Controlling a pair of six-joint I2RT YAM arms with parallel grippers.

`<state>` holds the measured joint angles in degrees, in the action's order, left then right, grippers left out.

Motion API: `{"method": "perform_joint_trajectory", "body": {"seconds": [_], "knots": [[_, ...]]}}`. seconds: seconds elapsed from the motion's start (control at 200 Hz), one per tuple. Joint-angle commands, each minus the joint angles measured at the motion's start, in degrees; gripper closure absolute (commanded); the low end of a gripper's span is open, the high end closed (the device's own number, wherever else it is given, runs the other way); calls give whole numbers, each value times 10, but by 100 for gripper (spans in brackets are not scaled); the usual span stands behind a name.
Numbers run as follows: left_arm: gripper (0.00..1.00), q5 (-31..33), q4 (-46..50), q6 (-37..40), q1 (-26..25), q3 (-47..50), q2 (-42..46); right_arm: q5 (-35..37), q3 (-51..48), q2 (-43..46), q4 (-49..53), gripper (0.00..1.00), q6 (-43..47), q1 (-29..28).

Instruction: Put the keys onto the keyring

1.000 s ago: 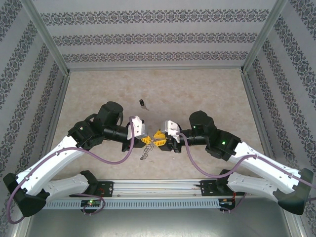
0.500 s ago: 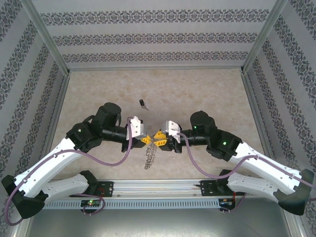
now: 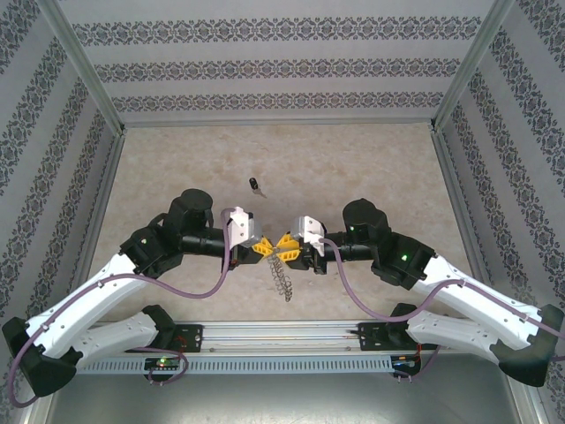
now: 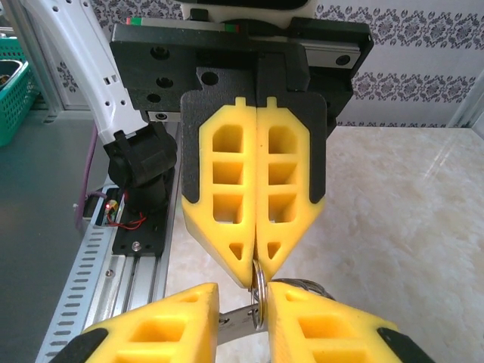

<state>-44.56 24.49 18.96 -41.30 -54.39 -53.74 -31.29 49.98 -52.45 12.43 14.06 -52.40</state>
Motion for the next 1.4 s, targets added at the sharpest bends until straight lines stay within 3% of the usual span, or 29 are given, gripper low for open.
{"method": "perform_joint_trajectory", "body": {"seconds": [0.0, 0.25, 0.634, 0.844, 0.994, 1.119, 1.254, 1.394], "knots": [[100, -21, -58, -18, -7, 8, 17, 8, -7, 6, -9, 75, -4, -8], [100, -29, -78, -29, -7, 19, 27, 18, -18, 22, -29, 73, -12, -8], [100, -28, -88, -30, -7, 27, 34, 9, -12, 6, -40, 87, -19, -8], [100, -29, -91, -30, -8, 29, 36, 8, -7, 0, -33, 84, -19, -8], [100, -28, -86, -27, -7, 29, 35, 5, -3, 0, -31, 100, -16, -8], [100, -1, -67, -18, -7, 26, 34, 16, 15, 1, -7, 100, -6, -8], [72, 51, -35, 4, -7, 20, 31, 55, 69, -17, 90, 100, 31, -8], [65, 81, -4, 28, -9, 8, 20, 73, 131, -52, 187, 100, 64, -8]]}}
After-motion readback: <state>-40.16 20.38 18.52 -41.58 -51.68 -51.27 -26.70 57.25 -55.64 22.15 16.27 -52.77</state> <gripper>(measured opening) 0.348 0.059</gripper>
